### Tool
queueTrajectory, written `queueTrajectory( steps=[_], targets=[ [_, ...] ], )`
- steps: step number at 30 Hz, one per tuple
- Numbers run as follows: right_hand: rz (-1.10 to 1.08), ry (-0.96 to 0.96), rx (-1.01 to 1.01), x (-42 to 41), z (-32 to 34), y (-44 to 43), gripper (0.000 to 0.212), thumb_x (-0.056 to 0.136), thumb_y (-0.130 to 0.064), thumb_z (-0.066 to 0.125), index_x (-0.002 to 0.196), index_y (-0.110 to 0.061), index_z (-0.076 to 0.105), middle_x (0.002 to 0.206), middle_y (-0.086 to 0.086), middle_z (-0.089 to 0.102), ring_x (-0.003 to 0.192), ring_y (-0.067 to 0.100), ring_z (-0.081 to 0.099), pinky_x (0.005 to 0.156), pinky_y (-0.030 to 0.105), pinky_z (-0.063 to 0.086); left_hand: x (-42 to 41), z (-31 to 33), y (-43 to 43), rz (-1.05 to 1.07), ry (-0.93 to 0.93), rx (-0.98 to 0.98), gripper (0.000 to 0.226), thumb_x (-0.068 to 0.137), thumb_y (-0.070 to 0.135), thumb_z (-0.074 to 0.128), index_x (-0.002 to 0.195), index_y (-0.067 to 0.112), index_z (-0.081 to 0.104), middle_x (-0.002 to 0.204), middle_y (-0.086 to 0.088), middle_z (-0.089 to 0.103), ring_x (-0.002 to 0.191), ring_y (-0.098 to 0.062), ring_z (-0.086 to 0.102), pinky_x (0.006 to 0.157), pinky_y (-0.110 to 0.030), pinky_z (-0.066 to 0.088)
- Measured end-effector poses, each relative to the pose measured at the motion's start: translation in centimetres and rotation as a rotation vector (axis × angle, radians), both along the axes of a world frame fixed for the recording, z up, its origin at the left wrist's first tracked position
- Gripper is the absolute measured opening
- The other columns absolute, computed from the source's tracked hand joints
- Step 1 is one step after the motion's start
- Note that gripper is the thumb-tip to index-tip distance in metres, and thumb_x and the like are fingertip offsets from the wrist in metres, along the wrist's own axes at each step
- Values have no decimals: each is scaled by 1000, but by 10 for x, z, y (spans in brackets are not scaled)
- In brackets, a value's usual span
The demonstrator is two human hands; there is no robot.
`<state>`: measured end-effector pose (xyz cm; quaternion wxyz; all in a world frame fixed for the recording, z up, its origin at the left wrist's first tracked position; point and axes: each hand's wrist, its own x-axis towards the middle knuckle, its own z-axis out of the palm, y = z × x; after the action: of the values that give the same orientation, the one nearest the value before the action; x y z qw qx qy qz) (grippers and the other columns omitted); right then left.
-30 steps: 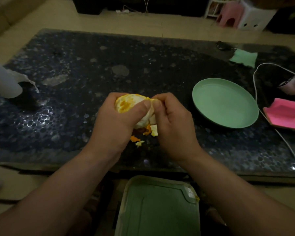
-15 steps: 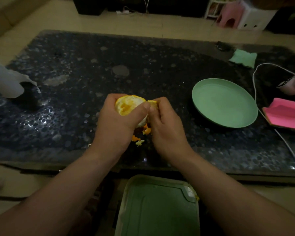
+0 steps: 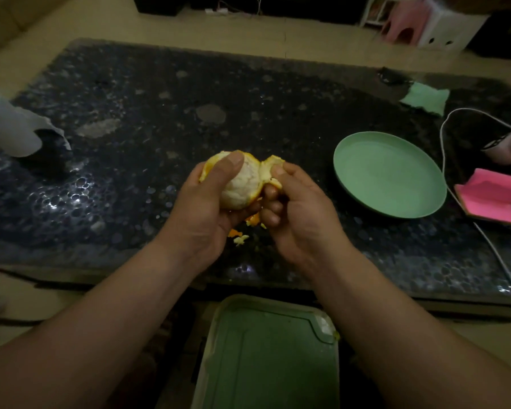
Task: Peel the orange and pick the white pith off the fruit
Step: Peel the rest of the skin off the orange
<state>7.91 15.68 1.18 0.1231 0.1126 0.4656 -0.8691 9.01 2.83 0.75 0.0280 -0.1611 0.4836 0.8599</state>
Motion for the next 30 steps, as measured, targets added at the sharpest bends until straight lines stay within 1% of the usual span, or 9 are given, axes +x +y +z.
queueTrajectory(
  steps=[4, 9, 11, 14, 16, 20, 23, 26, 30],
  targets=[
    [135, -160, -261, -1, -6, 5, 19, 107, -12, 48, 89, -14, 54, 64, 0, 42, 46, 5, 34, 37, 15, 29, 2, -8, -14, -136, -55, 155, 54, 94, 44, 67, 133, 7, 62, 119, -15, 72, 96, -24, 72, 69, -30, 63],
    [229, -132, -497, -4, -2, 16, 10, 98, -16, 56, 88, -15, 52, 69, -2, 42, 51, 5, 37, 41, 14, 34, 1, -4, -30, -141, -102, 410, 56, 86, 51, 65, 123, 8, 65, 113, -17, 72, 96, -26, 74, 59, -24, 62],
    [225, -78, -174, -8, -2, 19, 10, 105, -15, 54, 96, -15, 60, 69, -1, 47, 52, 6, 40, 43, 17, 36, -3, -3, -33, -137, -87, 342, 58, 87, 52, 66, 123, 7, 65, 114, -18, 72, 98, -27, 75, 60, -25, 63],
    [231, 164, 893, -12, -22, 19, 21, 111, -24, 48, 106, -22, 68, 80, -7, 64, 66, 6, 57, 60, 25, 44, -6, -3, -31, -113, -86, 115, 59, 83, 47, 72, 126, 8, 66, 114, -15, 74, 99, -26, 76, 66, -31, 64],
    [274, 363, 1278, -16, -37, 18, 22, 111, -28, 47, 111, -26, 69, 98, -6, 66, 87, 9, 61, 73, 29, 43, -8, -9, -29, -76, -82, -16, 60, 78, 38, 78, 129, 9, 63, 119, -12, 75, 102, -24, 77, 71, -38, 65],
    [310, 459, 1312, -25, -48, 17, 31, 111, -26, 48, 133, -25, 70, 114, -1, 59, 102, 13, 58, 87, 27, 44, -11, -19, -30, -84, -110, -149, 71, 73, 27, 86, 134, 4, 57, 128, -19, 72, 109, -31, 76, 78, -44, 65],
    [304, 452, 1315, -27, -47, 18, 32, 111, -26, 48, 133, -25, 72, 115, -5, 61, 105, 10, 59, 85, 20, 41, -12, -22, -31, -78, -132, -191, 71, 67, 28, 87, 129, 8, 59, 127, -17, 72, 111, -30, 75, 83, -47, 65],
    [265, 471, 1216, -24, -35, 23, 28, 110, -36, 51, 128, -31, 71, 117, -11, 66, 108, 5, 62, 93, 27, 50, -13, -21, -32, -107, -124, -184, 68, 70, 25, 84, 131, 9, 60, 128, -17, 72, 113, -30, 74, 87, -49, 64],
    [408, 490, 1043, -11, -18, 29, 31, 104, -53, 56, 131, -38, 63, 103, -15, 71, 91, -3, 68, 77, 21, 54, -8, -11, -25, -173, -100, -149, 60, 80, 38, 77, 131, 9, 62, 126, -18, 74, 115, -33, 74, 96, -54, 61]
  ],
)
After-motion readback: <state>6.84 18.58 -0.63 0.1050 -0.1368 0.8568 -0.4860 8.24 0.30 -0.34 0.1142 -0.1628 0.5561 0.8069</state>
